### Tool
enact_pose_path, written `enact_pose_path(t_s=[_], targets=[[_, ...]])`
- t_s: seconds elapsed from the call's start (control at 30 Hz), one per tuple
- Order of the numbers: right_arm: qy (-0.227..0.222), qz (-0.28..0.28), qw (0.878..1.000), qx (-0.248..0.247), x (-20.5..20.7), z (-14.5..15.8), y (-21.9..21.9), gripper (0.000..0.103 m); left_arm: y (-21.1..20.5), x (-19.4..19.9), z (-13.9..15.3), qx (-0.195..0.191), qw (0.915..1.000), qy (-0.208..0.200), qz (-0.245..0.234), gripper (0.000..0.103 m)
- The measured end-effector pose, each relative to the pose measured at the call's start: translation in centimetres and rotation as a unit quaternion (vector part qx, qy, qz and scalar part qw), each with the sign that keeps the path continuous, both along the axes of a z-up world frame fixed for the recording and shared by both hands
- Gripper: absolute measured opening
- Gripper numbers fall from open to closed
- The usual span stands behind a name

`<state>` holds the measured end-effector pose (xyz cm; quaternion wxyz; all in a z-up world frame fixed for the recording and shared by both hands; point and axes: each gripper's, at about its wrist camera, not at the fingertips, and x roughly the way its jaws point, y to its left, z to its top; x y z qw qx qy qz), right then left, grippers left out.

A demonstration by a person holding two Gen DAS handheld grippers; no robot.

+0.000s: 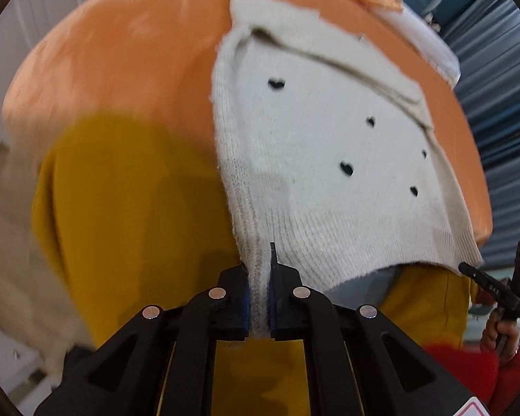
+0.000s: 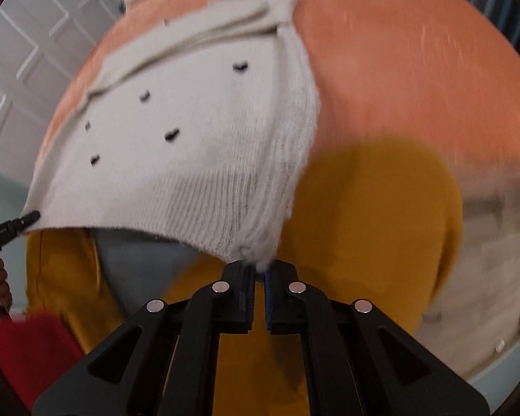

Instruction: Fold small clothes

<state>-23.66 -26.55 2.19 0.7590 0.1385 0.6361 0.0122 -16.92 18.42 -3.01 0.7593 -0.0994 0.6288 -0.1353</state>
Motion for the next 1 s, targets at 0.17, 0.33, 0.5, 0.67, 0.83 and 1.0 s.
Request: enact_pose_path(t_s=[0.17, 0.33, 0.5, 0.67, 0.83, 1.0], targets=[[-0.006, 0.01, 1.0, 0.01, -0.3, 2.6, -0.2, 0.003, 0.5, -1.0, 2.5, -0.008, 0.9998, 0.0, 0.016, 0.005], [-0.12, -0.043, 0.991, 0.032, 6.9, 6.5, -4.1, 0.003, -0.3, 7.1, 8.2, -0.039, 0.99, -0.13, 0.038, 0.005], [-0.226, -0.093, 0.969, 0.027, 17.3, 7.2, -6.7, 0.003, -3.6, 17.7, 10.1, -0.034, 0.9724, -0.225, 0.052, 0.005], [-0.222, -0.133, 0.965, 0.03, 25.6, 2.7, -7.0, 0.003, -6.1, 25.9, 6.4, -0.001, 0.9729, -0.214, 0.087, 0.005], [-0.197, -0.174, 0.964, 0.043, 28.6, -1.5, -6.9, 0.003, -6.5, 29.9, 1.1, 0.041, 0.9775, -0.178, 0.106, 0.005], [-0.169, -0.205, 0.962, 0.054, 30.9, -4.6, -7.6, 0.003, -7.8, 32.3, -1.6, 0.076, 0.98, -0.156, 0.098, 0.005]])
